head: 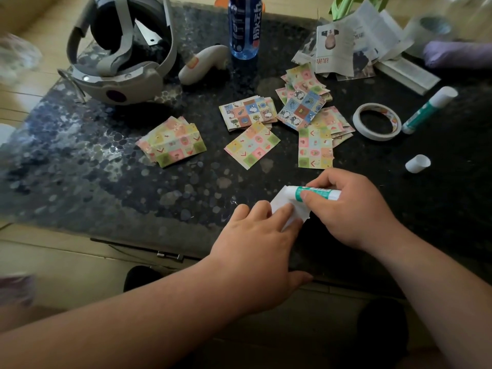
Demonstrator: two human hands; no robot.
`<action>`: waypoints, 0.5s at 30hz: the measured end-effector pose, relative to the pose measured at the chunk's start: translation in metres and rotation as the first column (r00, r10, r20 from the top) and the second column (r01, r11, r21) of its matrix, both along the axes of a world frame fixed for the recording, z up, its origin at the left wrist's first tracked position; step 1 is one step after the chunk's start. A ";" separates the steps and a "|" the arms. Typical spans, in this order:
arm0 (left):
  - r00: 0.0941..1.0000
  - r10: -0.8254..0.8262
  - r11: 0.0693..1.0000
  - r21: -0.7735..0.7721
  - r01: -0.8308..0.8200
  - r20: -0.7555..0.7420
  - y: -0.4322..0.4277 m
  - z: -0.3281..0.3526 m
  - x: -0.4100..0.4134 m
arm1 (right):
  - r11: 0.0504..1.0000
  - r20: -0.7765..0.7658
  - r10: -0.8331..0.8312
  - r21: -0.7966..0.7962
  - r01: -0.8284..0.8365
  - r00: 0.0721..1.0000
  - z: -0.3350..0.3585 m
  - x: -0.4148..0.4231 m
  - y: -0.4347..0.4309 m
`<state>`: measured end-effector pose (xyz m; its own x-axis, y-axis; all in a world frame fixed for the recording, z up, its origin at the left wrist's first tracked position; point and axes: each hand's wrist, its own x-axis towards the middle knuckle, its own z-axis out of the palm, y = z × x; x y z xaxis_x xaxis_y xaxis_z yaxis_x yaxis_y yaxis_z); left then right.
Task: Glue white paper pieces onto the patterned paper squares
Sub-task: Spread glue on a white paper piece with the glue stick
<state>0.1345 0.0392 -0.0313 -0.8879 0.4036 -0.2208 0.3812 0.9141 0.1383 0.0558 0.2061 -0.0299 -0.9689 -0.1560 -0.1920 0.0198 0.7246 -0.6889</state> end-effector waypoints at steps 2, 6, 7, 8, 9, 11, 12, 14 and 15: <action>1.000 0.001 1.000 -0.002 -0.001 0.003 0.000 -0.001 0.000 | 1.000 0.004 0.004 -0.003 -0.004 1.000 0.000 0.001 -0.001; 1.000 0.001 1.000 -0.008 -0.001 0.001 0.000 -0.001 0.001 | 1.000 0.006 -0.028 -0.005 0.028 1.000 0.000 0.000 -0.002; 1.000 0.002 1.000 -0.008 -0.002 -0.001 0.000 -0.002 0.001 | 0.999 0.009 -0.040 -0.011 0.040 0.999 0.001 -0.001 -0.001; 1.000 0.003 1.000 -0.006 -0.003 -0.002 -0.001 -0.002 0.001 | 0.999 0.015 -0.046 -0.017 0.047 0.999 0.002 -0.001 0.001; 1.000 0.004 1.000 -0.004 -0.004 -0.001 -0.001 -0.002 0.001 | 0.999 0.023 -0.041 -0.018 0.041 0.999 0.003 -0.002 0.002; 1.000 0.005 1.000 -0.002 -0.005 0.001 -0.001 -0.002 0.001 | 1.000 0.044 0.005 -0.001 -0.005 0.999 0.006 -0.001 0.003; 1.000 0.005 1.000 -0.004 -0.005 0.001 -0.001 -0.002 0.001 | 1.000 0.052 0.026 0.008 -0.026 0.998 0.007 -0.001 0.002; 1.000 0.005 1.000 -0.008 -0.005 0.006 -0.001 -0.002 0.000 | 1.000 0.047 0.030 0.009 -0.030 0.998 0.006 0.001 0.000; 1.000 0.006 1.000 -0.009 -0.006 0.009 0.000 -0.001 0.000 | 1.000 0.036 0.020 0.007 -0.021 0.999 0.006 0.001 0.000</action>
